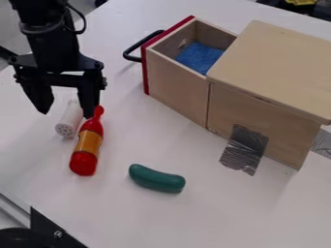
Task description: Put the red bottle in the drawer
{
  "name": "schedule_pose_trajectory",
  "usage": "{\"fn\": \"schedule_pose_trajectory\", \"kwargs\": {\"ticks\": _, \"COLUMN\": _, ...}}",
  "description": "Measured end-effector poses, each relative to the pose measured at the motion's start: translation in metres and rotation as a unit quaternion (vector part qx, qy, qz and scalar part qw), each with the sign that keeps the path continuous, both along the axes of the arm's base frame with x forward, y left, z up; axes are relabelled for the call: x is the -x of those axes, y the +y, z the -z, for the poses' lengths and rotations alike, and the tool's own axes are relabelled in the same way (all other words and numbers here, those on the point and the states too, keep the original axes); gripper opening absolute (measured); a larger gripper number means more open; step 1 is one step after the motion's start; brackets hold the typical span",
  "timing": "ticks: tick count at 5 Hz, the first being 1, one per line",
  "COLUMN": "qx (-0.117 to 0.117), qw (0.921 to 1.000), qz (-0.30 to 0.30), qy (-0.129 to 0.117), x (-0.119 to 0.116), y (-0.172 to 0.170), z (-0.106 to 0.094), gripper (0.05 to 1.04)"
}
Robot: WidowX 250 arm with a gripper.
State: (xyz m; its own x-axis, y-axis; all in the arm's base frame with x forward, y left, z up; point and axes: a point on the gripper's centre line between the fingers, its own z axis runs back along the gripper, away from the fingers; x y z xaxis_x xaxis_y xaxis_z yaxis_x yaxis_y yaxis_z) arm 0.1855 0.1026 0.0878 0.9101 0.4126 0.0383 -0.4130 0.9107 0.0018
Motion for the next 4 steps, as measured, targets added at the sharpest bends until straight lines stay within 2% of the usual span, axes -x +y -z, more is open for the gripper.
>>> {"fn": "schedule_pose_trajectory", "kwargs": {"ticks": 1, "qx": 0.004, "qw": 1.0000, "qz": 0.001, "qy": 0.007, "x": 0.002, "y": -0.002, "z": 0.004, "gripper": 0.993}}
{"fn": "schedule_pose_trajectory", "kwargs": {"ticks": 4, "qx": -0.001, "qw": 0.9996, "qz": 0.019, "qy": -0.020, "x": 0.002, "y": -0.008, "z": 0.028, "gripper": 0.993}}
